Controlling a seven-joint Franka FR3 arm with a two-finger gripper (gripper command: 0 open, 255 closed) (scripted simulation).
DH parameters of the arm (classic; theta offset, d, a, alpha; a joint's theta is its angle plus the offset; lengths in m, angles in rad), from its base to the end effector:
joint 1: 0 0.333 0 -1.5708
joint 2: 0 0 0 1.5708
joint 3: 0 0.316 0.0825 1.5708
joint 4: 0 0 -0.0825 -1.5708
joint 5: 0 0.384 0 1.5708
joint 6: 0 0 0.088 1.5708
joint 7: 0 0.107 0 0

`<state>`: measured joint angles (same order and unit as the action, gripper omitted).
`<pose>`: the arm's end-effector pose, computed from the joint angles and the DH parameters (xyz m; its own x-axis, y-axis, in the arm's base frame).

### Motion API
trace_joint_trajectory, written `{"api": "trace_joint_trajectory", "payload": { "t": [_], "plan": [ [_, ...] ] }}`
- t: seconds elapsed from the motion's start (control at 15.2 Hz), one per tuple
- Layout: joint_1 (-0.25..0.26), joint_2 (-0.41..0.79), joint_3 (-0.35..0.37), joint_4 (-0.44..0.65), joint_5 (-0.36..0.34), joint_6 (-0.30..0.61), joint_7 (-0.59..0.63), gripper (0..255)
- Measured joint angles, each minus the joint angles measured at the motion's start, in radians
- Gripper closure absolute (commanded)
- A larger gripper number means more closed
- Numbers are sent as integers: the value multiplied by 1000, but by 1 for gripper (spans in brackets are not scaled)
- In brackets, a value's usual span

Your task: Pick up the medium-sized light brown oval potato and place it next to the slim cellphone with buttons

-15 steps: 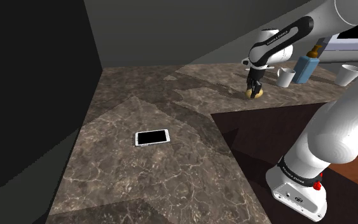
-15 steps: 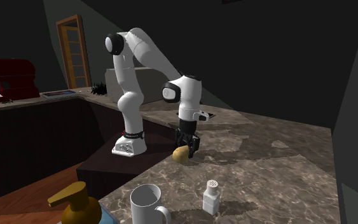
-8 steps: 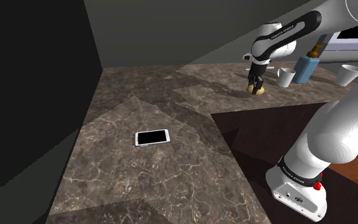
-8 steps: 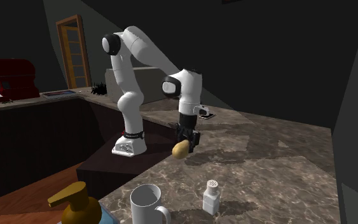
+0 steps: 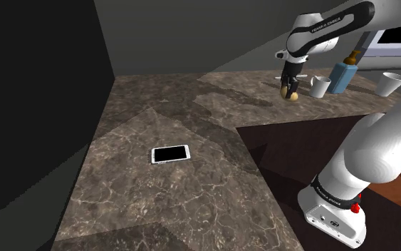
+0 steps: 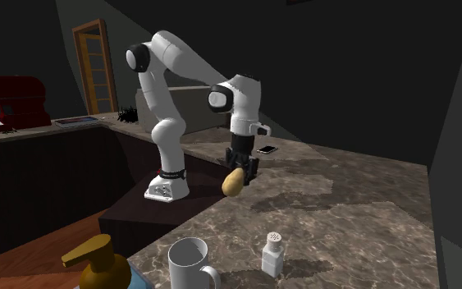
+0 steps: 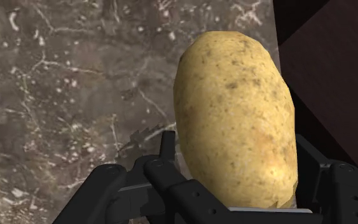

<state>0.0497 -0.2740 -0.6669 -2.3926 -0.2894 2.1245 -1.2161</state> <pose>0.3656 -0.2781 0.3961 0.7088 0.7007 -0.0815 0.7021 -0.7119 -0.0153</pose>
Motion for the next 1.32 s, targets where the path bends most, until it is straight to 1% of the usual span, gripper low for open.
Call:
{"api": "trace_joint_trajectory", "payload": {
  "t": [0.73,1.06,1.32],
  "plan": [
    [-4,-67,37,97,-8,-159,6,255],
    [10,-155,130,31,-15,-197,119,255],
    [36,-209,212,-23,1,-215,223,255]
  ]
}}
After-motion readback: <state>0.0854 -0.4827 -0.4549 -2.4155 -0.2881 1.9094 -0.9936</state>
